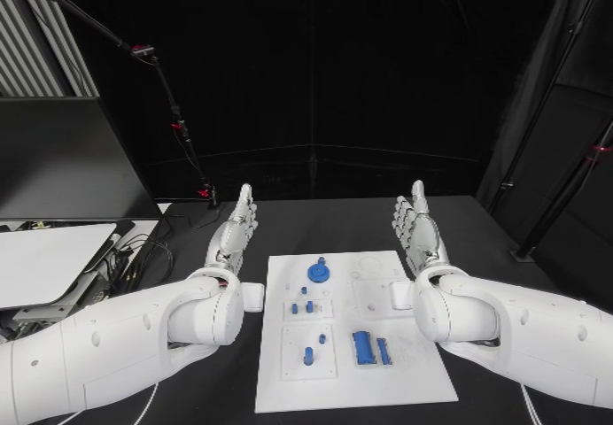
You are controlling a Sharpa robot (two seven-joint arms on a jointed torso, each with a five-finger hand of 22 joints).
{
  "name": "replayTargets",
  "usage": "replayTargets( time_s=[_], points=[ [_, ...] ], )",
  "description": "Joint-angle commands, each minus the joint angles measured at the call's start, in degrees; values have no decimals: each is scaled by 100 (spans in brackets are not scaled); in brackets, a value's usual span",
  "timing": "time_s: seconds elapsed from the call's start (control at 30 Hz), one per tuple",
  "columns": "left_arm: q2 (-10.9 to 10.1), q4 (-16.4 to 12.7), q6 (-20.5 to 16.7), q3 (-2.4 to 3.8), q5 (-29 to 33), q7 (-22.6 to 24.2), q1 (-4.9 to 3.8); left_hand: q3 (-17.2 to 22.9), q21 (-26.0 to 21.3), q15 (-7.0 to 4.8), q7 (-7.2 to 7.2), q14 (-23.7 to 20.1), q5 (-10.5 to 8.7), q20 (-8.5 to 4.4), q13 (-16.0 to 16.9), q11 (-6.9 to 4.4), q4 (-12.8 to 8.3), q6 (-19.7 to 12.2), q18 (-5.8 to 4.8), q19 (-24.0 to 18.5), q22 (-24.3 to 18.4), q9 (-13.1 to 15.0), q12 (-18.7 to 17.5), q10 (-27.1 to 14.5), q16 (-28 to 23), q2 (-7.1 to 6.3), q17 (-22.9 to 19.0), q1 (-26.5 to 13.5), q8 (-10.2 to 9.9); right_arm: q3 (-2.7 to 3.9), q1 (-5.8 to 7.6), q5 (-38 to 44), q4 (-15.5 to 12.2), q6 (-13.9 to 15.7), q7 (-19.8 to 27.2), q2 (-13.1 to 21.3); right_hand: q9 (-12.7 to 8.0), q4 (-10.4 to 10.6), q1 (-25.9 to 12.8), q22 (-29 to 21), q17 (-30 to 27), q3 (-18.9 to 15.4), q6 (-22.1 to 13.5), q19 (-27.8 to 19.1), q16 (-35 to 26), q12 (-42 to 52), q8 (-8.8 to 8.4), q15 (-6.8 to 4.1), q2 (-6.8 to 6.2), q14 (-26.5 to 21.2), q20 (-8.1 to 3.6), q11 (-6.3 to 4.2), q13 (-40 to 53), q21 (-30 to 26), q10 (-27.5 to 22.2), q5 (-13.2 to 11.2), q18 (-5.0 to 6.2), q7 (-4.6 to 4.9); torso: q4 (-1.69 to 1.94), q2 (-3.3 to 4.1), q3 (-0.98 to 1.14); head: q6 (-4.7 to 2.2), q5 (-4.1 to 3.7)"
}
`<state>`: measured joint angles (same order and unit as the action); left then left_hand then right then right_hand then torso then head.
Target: Assemble the parts on the task board
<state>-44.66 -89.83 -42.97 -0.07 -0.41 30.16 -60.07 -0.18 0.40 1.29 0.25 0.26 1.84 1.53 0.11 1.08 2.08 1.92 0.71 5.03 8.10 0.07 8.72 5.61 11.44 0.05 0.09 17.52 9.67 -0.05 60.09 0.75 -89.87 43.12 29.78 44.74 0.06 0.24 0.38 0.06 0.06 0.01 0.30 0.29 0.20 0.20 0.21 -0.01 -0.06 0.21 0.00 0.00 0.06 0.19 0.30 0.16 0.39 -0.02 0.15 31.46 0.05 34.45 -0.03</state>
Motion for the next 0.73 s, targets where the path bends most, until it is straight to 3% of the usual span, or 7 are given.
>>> replayTargets(
  time_s=[0.03,0.27,0.33,0.37,0.4,0.43,0.73],
  points=[
    [-3,-12,-115,7,41,-36,-9,18,-40,-129,-25,-26,-184,-153,-11,-108,-208,-192,-71,-503,-259,-7,-279,-561,-367,-5,-9,-562,-307,5,7,-75,-8,100,2,-5,-6,-24,-38,-6,-6,-1,-30,-29,-20,-20,-21,1,6,-21,0,0,-6,-19,-30,-16,-39,2,-15,-28,-5,-8,3],
    [-3,-12,-115,7,41,-36,-9,18,-40,-129,-25,-26,-184,-153,-11,-108,-208,-192,-71,-503,-405,-7,-435,-561,-570,-5,-9,-872,-480,5,7,-75,-8,100,2,-5,-6,-24,-38,-6,-6,-1,-30,-29,-20,-20,-21,1,6,-21,0,0,-6,-19,-30,-16,-39,2,-15,-28,-5,-8,3],
    [-3,-12,-115,7,41,-36,-9,18,-40,-129,-25,-26,-184,-153,-11,-108,-208,-192,-71,-503,-810,-7,-467,-561,-612,-5,-9,-936,-517,5,7,-75,-8,100,2,-5,-6,-24,-38,-6,-6,-1,-30,-29,-20,-20,-21,1,6,-21,0,0,-6,-19,-30,-16,-39,2,-15,-28,-5,-8,3],
    [-3,-12,-115,7,41,-36,-9,18,-40,-129,-25,-26,-184,-153,-11,-108,-208,-192,-71,-503,-810,-7,-872,-561,-634,-5,-9,-968,-536,5,7,-75,-8,100,2,-5,-6,-24,-38,-6,-6,-1,-30,-29,-20,-20,-21,1,6,-21,0,0,-6,-19,-30,-16,-39,2,-15,-28,-5,-8,3],
    [-3,-12,-115,7,41,-36,-9,18,-40,-129,-25,-26,-184,-153,-11,-108,-208,-192,-71,-503,-810,-7,-872,-561,-652,-5,-9,-999,-552,5,7,-75,-8,100,2,-5,-6,-24,-38,-6,-6,-1,-30,-29,-20,-20,-21,1,6,-21,0,0,-6,-19,-30,-16,-39,2,-15,-28,-5,-8,3],
    [-3,-12,-115,7,41,-36,-9,18,-40,-129,-25,-26,-184,-153,-11,-108,-208,-192,-71,-503,-810,-7,-872,-561,-681,-5,-9,-1042,-967,5,7,-75,-8,100,2,-5,-6,-24,-38,-6,-6,-1,-30,-29,-20,-20,-21,1,6,-21,0,0,-6,-19,-30,-16,-39,2,-15,-28,-5,-8,3],
    [-3,-12,-115,7,41,-36,-9,18,-40,-129,-25,-26,-184,-153,-11,-108,-208,-192,-71,-503,-810,-7,-872,-561,-1144,-5,-9,-1231,-967,5,7,-75,-8,100,2,-5,-6,-24,-38,-6,-6,-1,-30,-29,-20,-20,-21,1,6,-21,0,0,-6,-19,-30,-16,-39,2,-15,-28,-5,-8,3]
  ],
)
